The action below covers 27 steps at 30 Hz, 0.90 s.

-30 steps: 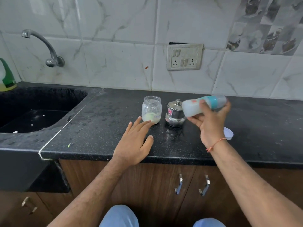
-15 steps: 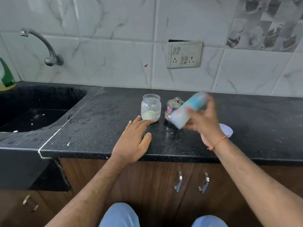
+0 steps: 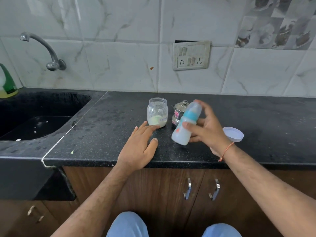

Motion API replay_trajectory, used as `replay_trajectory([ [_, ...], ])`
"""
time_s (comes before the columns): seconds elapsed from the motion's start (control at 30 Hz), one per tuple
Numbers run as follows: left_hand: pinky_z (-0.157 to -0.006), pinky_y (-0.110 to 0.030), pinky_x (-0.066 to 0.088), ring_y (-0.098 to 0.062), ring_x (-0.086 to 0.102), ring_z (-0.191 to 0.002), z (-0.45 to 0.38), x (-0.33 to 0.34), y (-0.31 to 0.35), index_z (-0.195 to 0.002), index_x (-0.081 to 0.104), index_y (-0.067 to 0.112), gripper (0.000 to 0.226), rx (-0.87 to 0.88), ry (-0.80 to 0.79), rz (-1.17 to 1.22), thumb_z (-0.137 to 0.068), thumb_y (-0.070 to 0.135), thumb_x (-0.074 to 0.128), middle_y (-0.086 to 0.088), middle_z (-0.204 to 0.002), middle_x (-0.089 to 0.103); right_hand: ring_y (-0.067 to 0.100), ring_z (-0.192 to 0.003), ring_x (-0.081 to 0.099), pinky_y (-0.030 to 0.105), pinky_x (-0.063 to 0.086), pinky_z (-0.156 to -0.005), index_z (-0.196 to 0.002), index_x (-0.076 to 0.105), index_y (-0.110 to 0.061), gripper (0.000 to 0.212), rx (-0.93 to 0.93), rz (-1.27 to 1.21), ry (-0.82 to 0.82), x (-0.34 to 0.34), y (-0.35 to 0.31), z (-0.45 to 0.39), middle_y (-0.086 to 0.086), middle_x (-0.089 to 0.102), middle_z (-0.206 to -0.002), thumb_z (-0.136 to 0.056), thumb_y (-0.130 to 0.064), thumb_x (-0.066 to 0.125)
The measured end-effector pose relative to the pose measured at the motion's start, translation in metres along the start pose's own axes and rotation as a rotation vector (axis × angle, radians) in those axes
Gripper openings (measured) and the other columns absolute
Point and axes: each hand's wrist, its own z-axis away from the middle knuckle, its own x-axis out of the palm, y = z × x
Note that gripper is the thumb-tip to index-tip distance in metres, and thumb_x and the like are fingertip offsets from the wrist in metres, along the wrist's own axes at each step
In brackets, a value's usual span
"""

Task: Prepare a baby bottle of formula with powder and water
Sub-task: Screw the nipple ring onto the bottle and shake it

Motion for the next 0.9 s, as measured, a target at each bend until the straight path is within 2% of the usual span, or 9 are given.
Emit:
replay_trajectory([
  [0.1, -0.136, -0.029, 0.002, -0.009, 0.016, -0.167, -0.002, -0.001, -0.001, -0.163, 0.049, 0.025, 0.06, -0.002, 0.005, 0.009, -0.105, 0.036, 0.036, 0.004, -0.171, 0.045, 0.037, -0.099, 0.079, 0.05, 0.065, -0.065, -0.145, 0.039, -0.032, 0.067, -0.026, -0.179, 0.181, -0.001, 0.003, -0.003, 0.017, 0.068, -0.13, -0.095, -0.009, 0.077],
  [0.13, -0.135, -0.028, 0.002, -0.009, 0.016, -0.168, -0.001, -0.001, 0.0, -0.162, 0.049, 0.025, 0.06, -0.005, 0.01, 0.013, -0.105, 0.036, 0.036, 0.004, -0.171, 0.045, 0.039, -0.103, 0.078, 0.052, 0.065, -0.066, -0.145, 0.038, -0.033, 0.067, -0.029, -0.193, 0.179, 0.0, 0.002, -0.005, 0.017, 0.067, -0.132, -0.095, -0.01, 0.077],
  [0.23, -0.136, -0.03, 0.002, -0.009, 0.015, -0.167, 0.0, -0.001, 0.001, -0.162, 0.049, 0.024, 0.061, -0.007, -0.001, 0.032, -0.104, 0.036, 0.036, 0.004, -0.172, 0.044, 0.037, -0.103, 0.078, 0.049, 0.065, -0.062, -0.142, 0.045, -0.039, 0.072, 0.005, 0.054, -0.063, 0.01, 0.002, 0.0, 0.018, 0.069, -0.128, -0.09, -0.008, 0.082],
  [0.37, -0.135, -0.028, 0.001, -0.008, 0.014, -0.168, -0.001, -0.001, 0.0, -0.163, 0.048, 0.025, 0.061, 0.012, 0.001, 0.008, -0.104, 0.036, 0.036, 0.004, -0.172, 0.043, 0.037, -0.097, 0.079, 0.05, 0.065, -0.065, -0.143, 0.04, -0.033, 0.065, -0.021, -0.17, 0.147, 0.008, -0.002, -0.005, 0.012, 0.069, -0.126, -0.095, -0.01, 0.077],
  [0.47, -0.135, -0.028, 0.001, -0.007, 0.015, -0.167, 0.0, -0.001, 0.001, -0.164, 0.047, 0.024, 0.061, 0.005, -0.009, 0.021, -0.104, 0.036, 0.037, 0.004, -0.172, 0.043, 0.036, -0.101, 0.079, 0.055, 0.065, -0.067, -0.143, 0.044, -0.037, 0.071, -0.002, 0.044, -0.043, 0.016, 0.002, 0.001, 0.018, 0.071, -0.124, -0.09, -0.007, 0.081],
  [0.57, -0.135, -0.029, 0.002, -0.007, 0.015, -0.167, -0.002, -0.001, -0.001, -0.163, 0.048, 0.024, 0.061, 0.013, -0.005, 0.019, -0.105, 0.036, 0.036, 0.004, -0.172, 0.044, 0.036, -0.101, 0.079, 0.053, 0.065, -0.068, -0.144, 0.039, -0.032, 0.067, -0.017, -0.19, 0.151, 0.011, 0.004, -0.003, 0.012, 0.07, -0.125, -0.095, -0.008, 0.077],
  [0.67, -0.136, -0.03, 0.003, -0.008, 0.016, -0.167, -0.001, -0.001, 0.0, -0.163, 0.049, 0.024, 0.061, 0.003, -0.009, 0.026, -0.105, 0.037, 0.036, 0.003, -0.171, 0.045, 0.036, -0.104, 0.078, 0.05, 0.065, -0.063, -0.144, 0.042, -0.035, 0.072, 0.017, 0.024, -0.026, 0.017, 0.005, 0.002, 0.016, 0.07, -0.124, -0.091, -0.004, 0.08],
  [0.8, -0.136, -0.03, 0.003, -0.009, 0.017, -0.167, -0.002, -0.002, 0.0, -0.162, 0.05, 0.023, 0.06, 0.012, 0.006, 0.017, -0.105, 0.036, 0.037, 0.005, -0.171, 0.046, 0.037, -0.1, 0.079, 0.047, 0.065, -0.063, -0.14, 0.041, -0.033, 0.061, 0.032, -0.202, 0.154, 0.009, 0.008, -0.001, 0.014, 0.069, -0.129, -0.096, -0.009, 0.075],
  [0.9, -0.135, -0.028, 0.002, -0.008, 0.016, -0.167, 0.001, -0.002, 0.002, -0.161, 0.05, 0.024, 0.059, 0.008, -0.004, 0.021, -0.105, 0.036, 0.037, 0.005, -0.17, 0.046, 0.033, -0.089, 0.081, 0.048, 0.066, -0.061, -0.145, 0.042, -0.034, 0.068, 0.092, -0.004, -0.013, 0.014, 0.007, 0.001, 0.021, 0.069, -0.129, -0.093, -0.007, 0.078],
])
